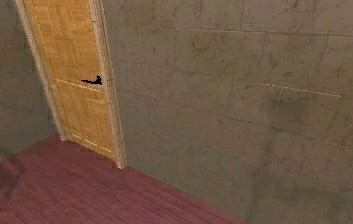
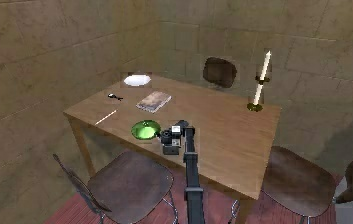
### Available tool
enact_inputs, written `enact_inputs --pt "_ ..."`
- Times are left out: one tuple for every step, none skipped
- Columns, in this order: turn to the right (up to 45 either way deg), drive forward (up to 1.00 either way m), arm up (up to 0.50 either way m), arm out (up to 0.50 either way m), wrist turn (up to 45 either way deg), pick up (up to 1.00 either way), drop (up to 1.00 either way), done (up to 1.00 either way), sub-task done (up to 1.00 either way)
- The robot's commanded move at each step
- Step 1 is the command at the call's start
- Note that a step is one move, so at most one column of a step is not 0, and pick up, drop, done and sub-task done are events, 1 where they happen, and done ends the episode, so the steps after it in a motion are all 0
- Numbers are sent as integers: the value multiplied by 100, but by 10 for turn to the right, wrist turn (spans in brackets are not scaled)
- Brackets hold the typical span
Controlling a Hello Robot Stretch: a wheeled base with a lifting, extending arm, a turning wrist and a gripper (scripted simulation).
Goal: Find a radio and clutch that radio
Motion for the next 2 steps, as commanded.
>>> enact_inputs --pt "0 0 10 0 0 0 0 0 0" --pt "0 0 0 0 0 0 0 100 0"
